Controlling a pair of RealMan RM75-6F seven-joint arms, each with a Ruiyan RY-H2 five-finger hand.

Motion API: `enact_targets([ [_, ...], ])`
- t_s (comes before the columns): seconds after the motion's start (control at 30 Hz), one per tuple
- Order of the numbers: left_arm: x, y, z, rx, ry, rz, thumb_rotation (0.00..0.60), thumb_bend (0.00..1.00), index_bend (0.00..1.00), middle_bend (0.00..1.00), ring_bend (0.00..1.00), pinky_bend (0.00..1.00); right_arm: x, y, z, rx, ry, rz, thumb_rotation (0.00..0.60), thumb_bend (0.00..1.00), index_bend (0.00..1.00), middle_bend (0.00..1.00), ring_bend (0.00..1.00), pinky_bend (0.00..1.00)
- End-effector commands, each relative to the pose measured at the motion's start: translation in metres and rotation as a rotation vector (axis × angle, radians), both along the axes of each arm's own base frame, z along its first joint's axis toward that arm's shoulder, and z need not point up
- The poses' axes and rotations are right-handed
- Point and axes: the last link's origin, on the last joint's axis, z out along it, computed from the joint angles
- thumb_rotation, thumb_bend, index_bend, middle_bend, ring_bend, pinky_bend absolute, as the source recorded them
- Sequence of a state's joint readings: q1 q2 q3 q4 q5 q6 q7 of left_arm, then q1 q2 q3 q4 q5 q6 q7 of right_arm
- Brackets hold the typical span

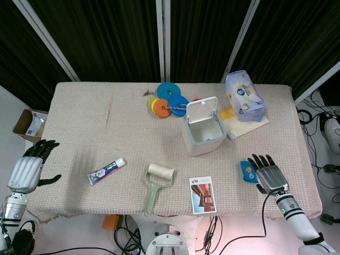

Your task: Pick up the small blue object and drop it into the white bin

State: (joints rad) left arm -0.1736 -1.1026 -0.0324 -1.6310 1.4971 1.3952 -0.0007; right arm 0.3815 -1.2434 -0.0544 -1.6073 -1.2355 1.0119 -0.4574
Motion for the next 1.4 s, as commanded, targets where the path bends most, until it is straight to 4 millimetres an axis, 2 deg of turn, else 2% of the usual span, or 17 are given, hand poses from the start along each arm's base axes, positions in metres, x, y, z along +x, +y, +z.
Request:
enact_targets([
  [0.03,0.000,0.000,0.000,-0.001,-0.001,0.000,0.600,0.02,0.18,0.14,0.09,0.23,0.001,-0.003,-0.006,0.010,-0.015,-0.004,0.600,0.25,0.00,0.00,0.00,0.13],
  [0.2,-0.001,0.000,0.000,-0.004,-0.001,0.002,0.600,0.03,0.18,0.14,0.09,0.23,0.002,-0.007,-0.014,0.011,-0.034,0.003,0.600,0.23,0.00,0.01,0.00,0.24],
  [0.33,-0.001,0.000,0.000,-0.003,0.000,0.002,0.600,0.02,0.18,0.14,0.09,0.23,0.001,-0.009,-0.019,0.011,-0.032,0.008,0.600,0.24,0.00,0.07,0.05,0.34],
  [0.5,-0.001,0.000,0.000,-0.005,0.001,0.002,0.600,0.02,0.18,0.14,0.09,0.23,-0.001,-0.010,-0.023,0.022,-0.012,0.012,0.600,0.26,0.06,0.10,0.08,0.36],
  [0.57,-0.001,0.000,0.000,-0.005,0.001,0.002,0.600,0.02,0.18,0.14,0.09,0.23,0.000,-0.012,-0.023,0.005,-0.018,0.022,0.600,0.27,0.12,0.13,0.12,0.40],
  [0.67,-0.001,0.000,0.000,-0.004,0.001,0.003,0.600,0.03,0.18,0.14,0.09,0.23,0.001,-0.013,-0.023,-0.028,-0.030,0.047,0.600,0.29,0.31,0.29,0.31,0.54],
  [0.73,-0.001,0.001,-0.001,-0.005,0.002,0.004,0.600,0.02,0.18,0.14,0.09,0.23,0.000,-0.011,-0.024,-0.032,-0.028,0.064,0.600,0.30,0.41,0.39,0.38,0.59],
  [0.83,-0.001,0.001,-0.001,-0.007,0.002,0.004,0.600,0.02,0.18,0.14,0.09,0.23,0.000,-0.012,-0.023,-0.048,-0.029,0.082,0.600,0.32,0.53,0.45,0.42,0.61],
  [0.97,-0.001,0.001,-0.001,-0.005,0.001,0.006,0.600,0.02,0.18,0.14,0.09,0.23,0.002,-0.013,-0.019,-0.081,-0.045,0.104,0.600,0.34,0.63,0.49,0.47,0.64],
  [1.13,-0.001,0.001,0.000,-0.005,0.001,0.004,0.600,0.03,0.18,0.14,0.09,0.23,0.012,-0.014,-0.002,-0.143,-0.078,0.145,0.600,0.35,0.65,0.51,0.48,0.65],
  [1.27,-0.001,0.001,-0.001,-0.006,0.001,0.004,0.600,0.03,0.18,0.14,0.09,0.23,0.034,-0.023,0.027,-0.264,-0.130,0.233,0.600,0.35,0.65,0.51,0.48,0.66],
  [1.4,0.000,0.001,-0.002,-0.011,0.002,0.000,0.600,0.03,0.18,0.14,0.09,0.23,0.066,-0.038,0.056,-0.417,-0.208,0.352,0.600,0.35,0.65,0.51,0.48,0.67],
])
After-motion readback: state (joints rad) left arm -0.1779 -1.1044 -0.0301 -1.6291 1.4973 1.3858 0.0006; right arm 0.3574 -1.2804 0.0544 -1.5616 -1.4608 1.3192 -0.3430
